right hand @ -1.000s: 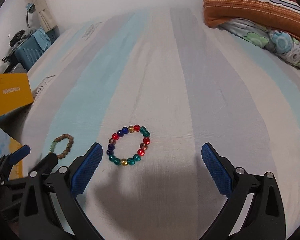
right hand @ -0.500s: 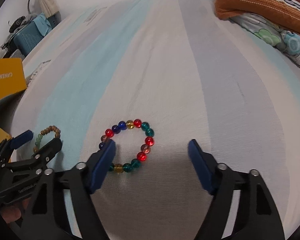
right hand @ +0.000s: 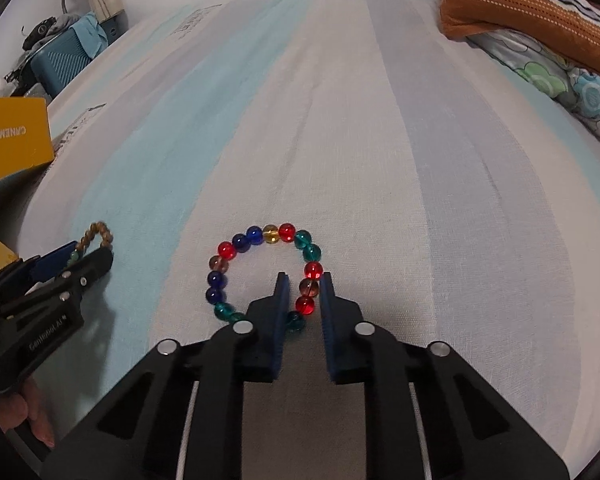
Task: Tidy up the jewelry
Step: 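Grasp the multicolour bead bracelet with the right tool while the left tool grasps the brown wooden bracelet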
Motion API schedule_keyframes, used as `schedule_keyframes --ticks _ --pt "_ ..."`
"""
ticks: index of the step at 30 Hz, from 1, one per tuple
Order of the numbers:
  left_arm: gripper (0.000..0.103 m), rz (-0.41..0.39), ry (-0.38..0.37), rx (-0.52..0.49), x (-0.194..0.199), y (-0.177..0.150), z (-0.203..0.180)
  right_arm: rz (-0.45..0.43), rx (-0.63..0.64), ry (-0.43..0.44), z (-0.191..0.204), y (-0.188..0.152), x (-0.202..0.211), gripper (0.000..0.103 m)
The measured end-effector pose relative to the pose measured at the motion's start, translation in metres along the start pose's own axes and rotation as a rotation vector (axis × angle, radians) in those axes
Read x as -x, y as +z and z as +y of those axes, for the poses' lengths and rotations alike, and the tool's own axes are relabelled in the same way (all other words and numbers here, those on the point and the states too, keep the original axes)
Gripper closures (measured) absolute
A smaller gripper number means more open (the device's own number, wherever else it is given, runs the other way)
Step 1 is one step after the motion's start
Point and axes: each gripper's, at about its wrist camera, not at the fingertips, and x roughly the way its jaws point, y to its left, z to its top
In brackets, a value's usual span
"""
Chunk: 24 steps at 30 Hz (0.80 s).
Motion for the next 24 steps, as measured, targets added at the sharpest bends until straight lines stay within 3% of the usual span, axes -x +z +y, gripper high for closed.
schedule_keyframes --ticks 3,24 --pt "0.087 0.006 -0.011 -0.008 0.002 -0.001 -0.002 -0.006 0.000 0.001 0.002 -0.001 0.002 0.094" --pt "0.089 -0.047 -0.033 -0.056 0.030 -0.008 -0.019 -0.113 -0.007 0.049 -0.001 -0.001 0.047 0.094"
